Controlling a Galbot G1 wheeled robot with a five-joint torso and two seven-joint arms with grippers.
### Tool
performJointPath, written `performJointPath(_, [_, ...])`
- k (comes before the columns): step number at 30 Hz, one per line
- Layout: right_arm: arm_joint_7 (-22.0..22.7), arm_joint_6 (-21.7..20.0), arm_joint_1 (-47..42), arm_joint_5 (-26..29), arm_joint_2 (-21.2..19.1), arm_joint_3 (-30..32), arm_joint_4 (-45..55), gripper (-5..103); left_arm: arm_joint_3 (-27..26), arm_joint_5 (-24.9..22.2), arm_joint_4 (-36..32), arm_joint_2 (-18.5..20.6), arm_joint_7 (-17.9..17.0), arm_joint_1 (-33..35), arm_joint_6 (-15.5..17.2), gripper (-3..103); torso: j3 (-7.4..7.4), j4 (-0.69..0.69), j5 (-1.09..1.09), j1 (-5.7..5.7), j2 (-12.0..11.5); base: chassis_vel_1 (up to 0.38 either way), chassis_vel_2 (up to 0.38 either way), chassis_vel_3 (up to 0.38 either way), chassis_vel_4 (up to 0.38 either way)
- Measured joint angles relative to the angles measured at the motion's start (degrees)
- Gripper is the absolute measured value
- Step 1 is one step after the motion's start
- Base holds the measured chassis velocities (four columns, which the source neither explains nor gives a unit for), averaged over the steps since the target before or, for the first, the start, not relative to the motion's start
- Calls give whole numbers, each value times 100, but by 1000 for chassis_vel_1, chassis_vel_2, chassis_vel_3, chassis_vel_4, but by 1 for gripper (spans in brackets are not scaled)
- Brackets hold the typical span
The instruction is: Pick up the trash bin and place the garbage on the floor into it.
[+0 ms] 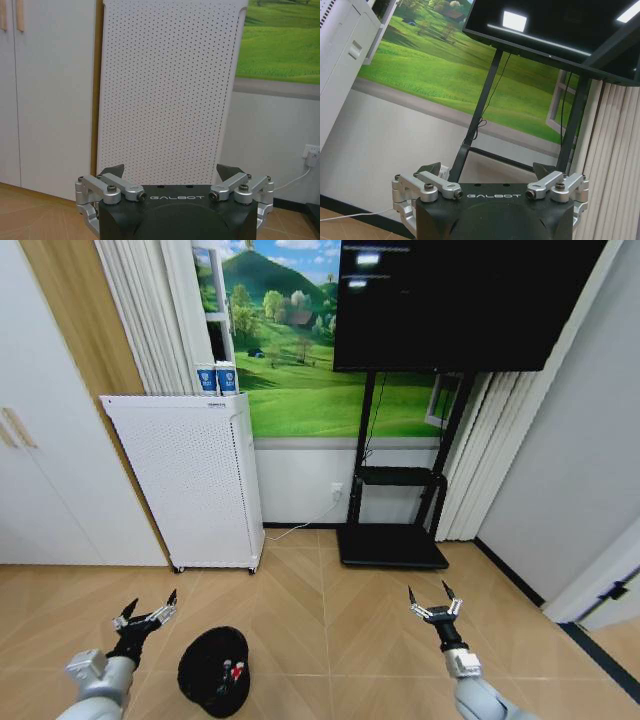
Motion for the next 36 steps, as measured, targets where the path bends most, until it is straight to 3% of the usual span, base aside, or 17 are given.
performJointPath(9, [21,-16,-15,28,-75,17,71,100,-34,33,-47,-77,29,119,-4,100,131,0,1,68,198,0,0,0,0])
performJointPath(19, [-18,-90,129,439,-254,-81,170,100,-81,-9,-117,33,94,151,-9,100,277,0,0,162,438,0,0,0,0])
performJointPath(24, [-96,-83,427,578,-607,-450,308,100,-249,-256,-237,412,207,126,2,100,356,-1,1,215,569,0,0,0,0])
performJointPath(28, [-409,-81,752,826,-1199,-1005,492,100,-419,-369,-298,834,366,50,13,100,428,-1,-1,264,692,0,0,0,0])
performJointPath(32, [-475,-119,817,871,-1475,-1144,480,100,-353,-509,-323,1030,367,-173,57,100,469,2,1,293,762,0,0,0,0])
performJointPath(36, [-487,-180,703,1016,-1738,-1141,435,100,-205,-585,-286,1205,388,-414,93,100,531,-5,0,332,862,0,0,0,0])
